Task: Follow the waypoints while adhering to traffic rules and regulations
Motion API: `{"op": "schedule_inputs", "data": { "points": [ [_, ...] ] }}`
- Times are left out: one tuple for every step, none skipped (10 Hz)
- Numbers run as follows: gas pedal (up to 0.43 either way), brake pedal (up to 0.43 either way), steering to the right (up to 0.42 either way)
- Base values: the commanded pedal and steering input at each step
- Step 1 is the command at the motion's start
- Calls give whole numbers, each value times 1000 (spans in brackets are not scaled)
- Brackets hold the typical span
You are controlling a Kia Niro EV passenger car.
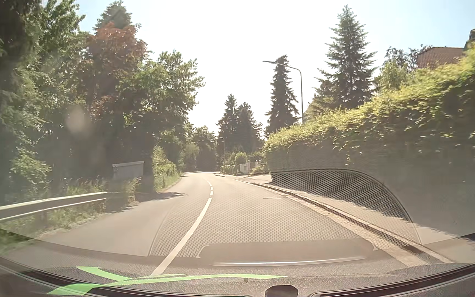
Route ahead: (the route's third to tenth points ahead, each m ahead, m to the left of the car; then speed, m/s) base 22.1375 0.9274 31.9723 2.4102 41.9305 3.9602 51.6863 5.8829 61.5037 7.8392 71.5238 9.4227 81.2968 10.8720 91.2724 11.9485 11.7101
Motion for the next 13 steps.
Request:
{"op": "schedule_inputs", "data": {
  "points": [
    [28,0,-27],
    [28,0,-30],
    [28,0,-31],
    [28,0,-33],
    [28,0,-33],
    [28,0,-33],
    [39,0,-33],
    [39,0,-33],
    [39,0,-33],
    [28,0,-33],
    [28,0,-33],
    [39,0,-31],
    [59,0,-29]
  ]
}}
